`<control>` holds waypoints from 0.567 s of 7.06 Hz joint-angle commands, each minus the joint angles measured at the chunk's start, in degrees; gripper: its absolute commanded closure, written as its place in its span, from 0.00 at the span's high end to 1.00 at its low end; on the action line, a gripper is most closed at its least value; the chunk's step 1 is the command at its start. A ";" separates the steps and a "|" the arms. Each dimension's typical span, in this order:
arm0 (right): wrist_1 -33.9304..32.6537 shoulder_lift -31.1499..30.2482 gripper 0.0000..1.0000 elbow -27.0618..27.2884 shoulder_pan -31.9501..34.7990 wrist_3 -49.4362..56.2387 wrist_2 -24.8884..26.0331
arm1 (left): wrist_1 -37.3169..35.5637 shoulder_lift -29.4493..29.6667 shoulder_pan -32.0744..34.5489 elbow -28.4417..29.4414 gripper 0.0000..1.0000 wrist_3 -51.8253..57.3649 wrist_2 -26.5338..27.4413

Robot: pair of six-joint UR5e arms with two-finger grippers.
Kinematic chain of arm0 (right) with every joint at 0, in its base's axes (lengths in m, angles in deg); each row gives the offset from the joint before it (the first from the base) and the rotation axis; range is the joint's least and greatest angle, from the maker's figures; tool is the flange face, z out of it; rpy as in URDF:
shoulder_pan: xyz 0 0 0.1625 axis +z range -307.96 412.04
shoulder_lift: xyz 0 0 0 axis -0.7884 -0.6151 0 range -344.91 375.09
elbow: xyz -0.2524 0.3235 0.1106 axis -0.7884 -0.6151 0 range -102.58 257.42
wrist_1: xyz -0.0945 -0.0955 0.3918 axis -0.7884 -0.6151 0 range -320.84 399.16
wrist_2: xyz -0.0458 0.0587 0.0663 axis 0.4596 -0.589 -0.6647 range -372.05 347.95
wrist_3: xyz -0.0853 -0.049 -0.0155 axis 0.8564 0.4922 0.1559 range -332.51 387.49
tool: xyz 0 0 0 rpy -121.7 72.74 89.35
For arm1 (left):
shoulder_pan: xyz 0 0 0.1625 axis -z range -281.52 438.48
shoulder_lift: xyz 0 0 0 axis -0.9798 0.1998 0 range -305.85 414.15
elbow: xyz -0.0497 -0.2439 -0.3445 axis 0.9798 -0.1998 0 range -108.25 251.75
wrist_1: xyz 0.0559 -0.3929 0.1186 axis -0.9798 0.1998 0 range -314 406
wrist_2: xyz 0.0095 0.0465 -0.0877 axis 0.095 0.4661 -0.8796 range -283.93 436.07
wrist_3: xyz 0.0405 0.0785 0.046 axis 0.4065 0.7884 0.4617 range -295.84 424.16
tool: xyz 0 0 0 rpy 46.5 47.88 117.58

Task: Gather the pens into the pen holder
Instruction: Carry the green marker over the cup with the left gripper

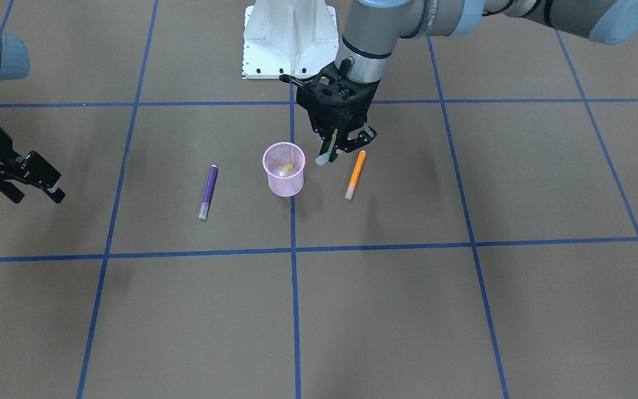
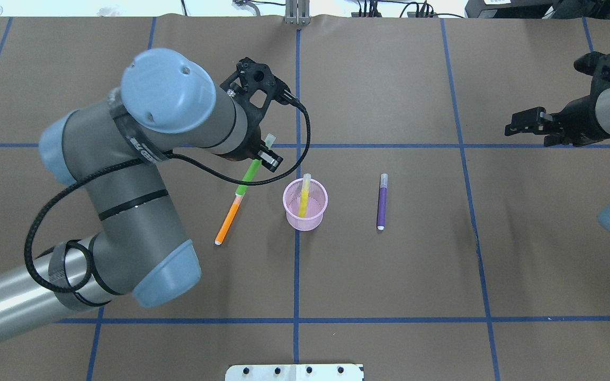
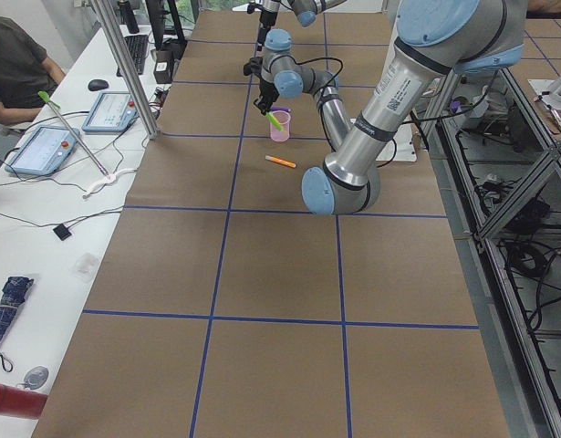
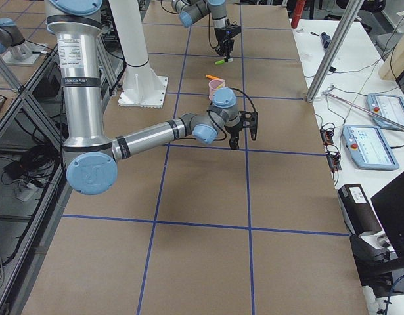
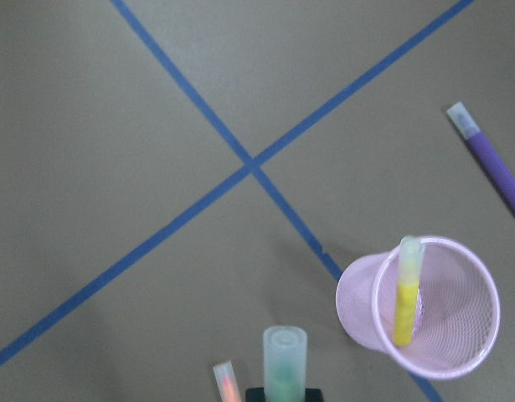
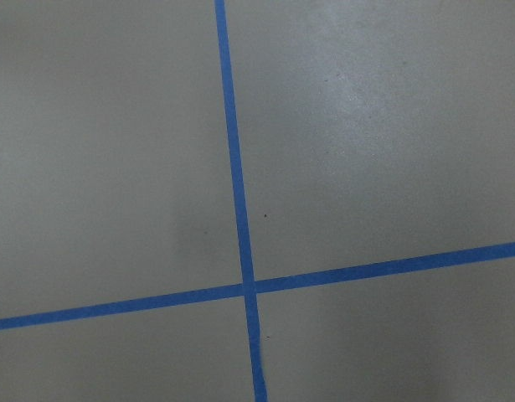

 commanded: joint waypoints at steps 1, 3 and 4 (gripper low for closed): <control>0.01 -0.10 0.99 -0.20 0.03 0.03 0.03 | 1.01 2.37 -5.27 -0.05 0.00 -10.82 10.70; 0.01 -0.10 0.99 -0.64 0.03 0.03 0.12 | 3.10 2.38 -9.51 -0.14 0.00 -11.96 19.86; 0.01 -0.02 0.99 -0.99 0.03 0.03 0.21 | 6.26 2.38 -10.30 0.82 0.00 -11.96 21.87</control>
